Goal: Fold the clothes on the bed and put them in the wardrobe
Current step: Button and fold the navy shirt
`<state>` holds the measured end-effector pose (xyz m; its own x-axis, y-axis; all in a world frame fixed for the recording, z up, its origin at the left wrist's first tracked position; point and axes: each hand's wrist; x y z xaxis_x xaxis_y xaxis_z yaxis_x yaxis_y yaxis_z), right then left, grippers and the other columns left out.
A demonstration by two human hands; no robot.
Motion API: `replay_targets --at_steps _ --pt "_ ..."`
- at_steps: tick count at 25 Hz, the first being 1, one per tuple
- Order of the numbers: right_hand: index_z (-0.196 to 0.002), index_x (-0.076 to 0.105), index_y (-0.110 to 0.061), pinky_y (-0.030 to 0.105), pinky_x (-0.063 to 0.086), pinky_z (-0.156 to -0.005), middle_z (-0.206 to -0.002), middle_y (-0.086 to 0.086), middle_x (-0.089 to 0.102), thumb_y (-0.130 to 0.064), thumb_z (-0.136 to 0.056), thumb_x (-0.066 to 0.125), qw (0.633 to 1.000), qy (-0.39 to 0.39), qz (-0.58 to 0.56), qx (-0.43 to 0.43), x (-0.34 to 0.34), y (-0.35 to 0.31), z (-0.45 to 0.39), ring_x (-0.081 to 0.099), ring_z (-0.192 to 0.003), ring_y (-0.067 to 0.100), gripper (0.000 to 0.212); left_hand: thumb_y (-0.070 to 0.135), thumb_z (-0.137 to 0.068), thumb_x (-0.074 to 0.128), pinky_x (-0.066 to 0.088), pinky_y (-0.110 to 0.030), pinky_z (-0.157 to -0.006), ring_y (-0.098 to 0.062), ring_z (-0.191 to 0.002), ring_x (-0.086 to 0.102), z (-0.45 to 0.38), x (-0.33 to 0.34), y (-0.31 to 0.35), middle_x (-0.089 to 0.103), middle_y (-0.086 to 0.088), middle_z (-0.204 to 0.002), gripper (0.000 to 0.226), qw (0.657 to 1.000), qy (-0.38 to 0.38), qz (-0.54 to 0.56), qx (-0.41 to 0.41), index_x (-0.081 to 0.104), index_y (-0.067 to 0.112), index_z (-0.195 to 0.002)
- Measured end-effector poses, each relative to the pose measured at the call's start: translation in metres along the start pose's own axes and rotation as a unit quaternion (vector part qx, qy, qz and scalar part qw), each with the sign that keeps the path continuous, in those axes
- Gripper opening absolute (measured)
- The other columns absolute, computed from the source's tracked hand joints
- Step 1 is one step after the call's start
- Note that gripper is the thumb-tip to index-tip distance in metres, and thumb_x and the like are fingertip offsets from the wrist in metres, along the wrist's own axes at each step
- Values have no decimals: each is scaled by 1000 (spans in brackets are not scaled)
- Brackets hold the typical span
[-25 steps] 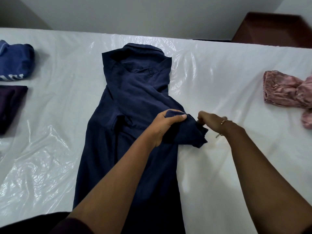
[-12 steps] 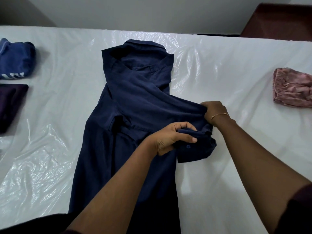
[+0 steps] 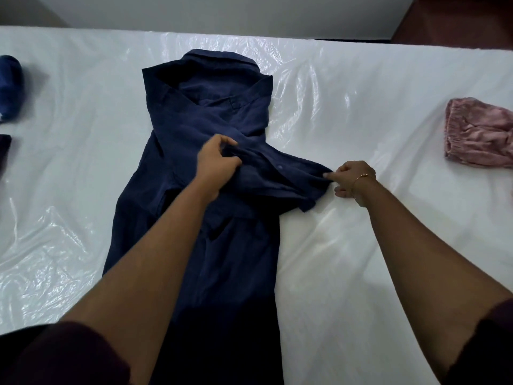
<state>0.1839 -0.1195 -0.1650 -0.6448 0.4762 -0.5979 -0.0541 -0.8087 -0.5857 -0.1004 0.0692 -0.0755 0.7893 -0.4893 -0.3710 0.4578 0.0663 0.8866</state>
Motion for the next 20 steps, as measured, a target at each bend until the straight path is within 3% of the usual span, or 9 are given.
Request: replay_targets --at_steps 3,6,8,9,12,14,16,18,20 --pt "-70 52 -22 39 68 -74 -85 7 66 -63 -102 103 999 -1 -45 13 2 -6 21 61 -57 21 73 17 -92 77 52 -44 -99 -27 -122 56 -17 -14 -14 59 -6 -134 42 964 99 -226 96 55 19 -128" --pt "-60 51 -23 30 46 -55 -63 8 62 -76 -96 102 1000 -20 23 -3 9 -4 37 51 -47 23 82 23 -93 67 41 -54 -105 -35 -133 47 -5 1 -22 55 -10 -138 38 860 200 -353 310 58 15 -129" --pt "-68 74 -18 33 54 -56 -70 13 74 -65 -93 110 999 -30 27 -18 23 -4 41 60 -49 23 64 29 -98 62 34 -54 -114 -32 -140 47 7 25 -32 58 -10 -142 34 806 114 -369 449 63 13 -128" --pt "-86 87 -11 38 64 -62 -81 17 83 -53 -92 114 999 -33 -9 -13 32 -6 44 68 -56 24 50 40 -102 57 27 -56 -120 -32 -149 39 12 36 -42 52 -10 -152 44 791 41 -412 452 61 14 -138" --pt "-147 84 5 59 83 -98 -141 29 88 -7 -101 107 978 -55 -194 56 57 -9 54 81 -98 36 53 72 -103 19 -5 -58 -127 -25 -161 -8 18 48 -76 2 -3 -176 79 748 -105 -569 326 16 26 -167" --pt "-144 79 -1 47 81 -74 -140 27 85 4 -111 87 951 -47 -292 92 62 -19 65 79 -86 32 34 79 -97 14 -13 -56 -126 -19 -159 -19 16 48 -79 -9 4 -175 85 775 -145 -542 291 6 32 -167" --pt "-123 72 -19 26 66 -49 -118 22 80 6 -114 70 919 -35 -379 102 64 -39 74 70 -59 22 26 82 -92 25 -11 -48 -128 -12 -161 -2 13 43 -57 15 8 -174 86 879 -198 -375 219 26 36 -164" --pt "-125 59 -34 23 67 -48 -109 19 76 6 -115 61 881 -66 -462 73 71 -72 84 70 -55 21 41 78 -91 33 9 -37 -129 -8 -152 33 10 27 -34 48 9 -158 77 961 -221 -109 127 46 36 -154" --pt "-150 56 -36 30 68 -61 -110 16 76 4 -116 63 876 -102 -472 10 86 -117 95 76 -66 24 53 67 -96 45 40 -28 -116 -5 -133 55 13 5 -17 61 8 -142 61 971 -199 26 131 53 32 -146"
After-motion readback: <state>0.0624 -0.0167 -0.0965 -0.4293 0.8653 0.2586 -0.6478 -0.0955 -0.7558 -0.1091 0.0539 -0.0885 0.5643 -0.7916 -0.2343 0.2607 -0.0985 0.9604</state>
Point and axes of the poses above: each hand's wrist, its own z-axis away from the middle knuckle, its own x-axis out of the palm, y = z × x
